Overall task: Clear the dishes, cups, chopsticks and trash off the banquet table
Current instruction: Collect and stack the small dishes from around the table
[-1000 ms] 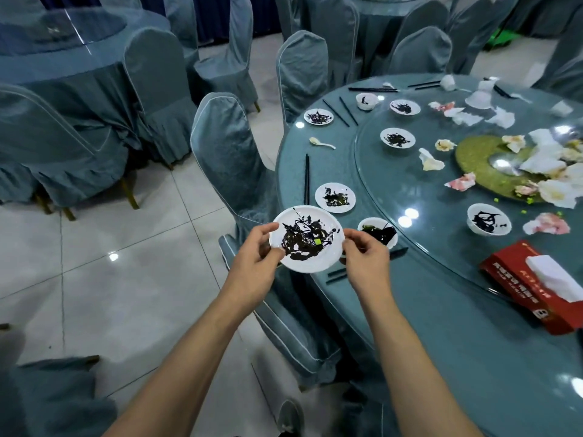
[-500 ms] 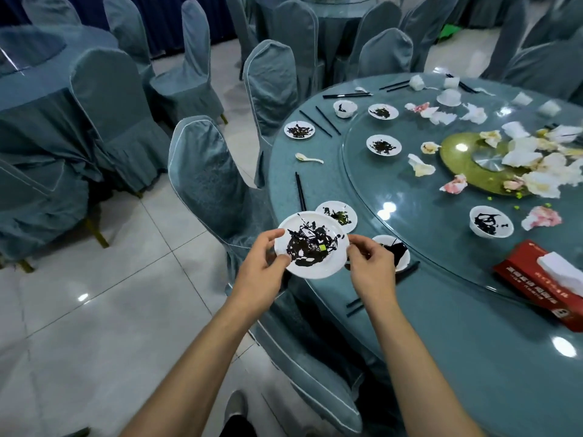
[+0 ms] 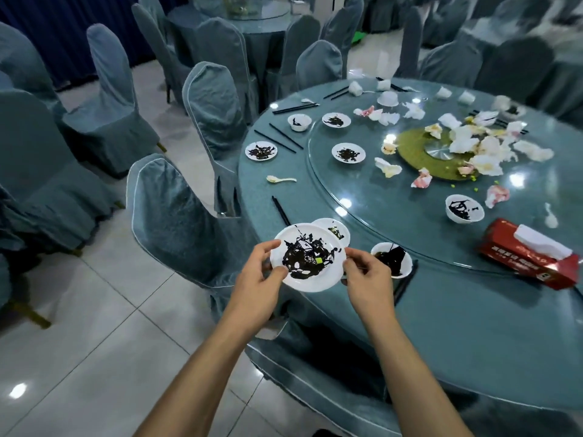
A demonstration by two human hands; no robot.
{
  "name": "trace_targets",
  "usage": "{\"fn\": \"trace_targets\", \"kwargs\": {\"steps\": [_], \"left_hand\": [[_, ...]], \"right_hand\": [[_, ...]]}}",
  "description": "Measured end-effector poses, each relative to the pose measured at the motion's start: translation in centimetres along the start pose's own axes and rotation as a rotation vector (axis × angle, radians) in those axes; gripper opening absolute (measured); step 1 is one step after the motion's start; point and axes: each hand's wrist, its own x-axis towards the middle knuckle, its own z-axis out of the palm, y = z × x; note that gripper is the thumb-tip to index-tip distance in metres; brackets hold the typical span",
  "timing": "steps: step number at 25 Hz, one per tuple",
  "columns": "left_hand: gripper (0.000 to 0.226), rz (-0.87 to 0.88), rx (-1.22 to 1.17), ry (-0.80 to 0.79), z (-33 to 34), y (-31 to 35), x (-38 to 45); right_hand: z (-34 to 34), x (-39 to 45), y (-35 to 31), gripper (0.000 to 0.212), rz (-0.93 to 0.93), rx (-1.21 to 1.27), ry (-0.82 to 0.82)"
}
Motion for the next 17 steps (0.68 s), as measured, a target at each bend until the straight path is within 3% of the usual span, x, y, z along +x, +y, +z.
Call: {"fn": "trace_targets", "kwargs": {"steps": [11,17], "left_hand": [[0.041,-0.043,0.052,-0.170,1.1,-1.0,7.5],[0.039,-0.090,0.124,-0.163,3.6,-0.9,13.4]], "right_hand": [[1.6,5.5,2.2,0.020,0.099,-0.008,0.143],[2.9,10.9,4.9,0.022,0.171,0.079,0.197]]}}
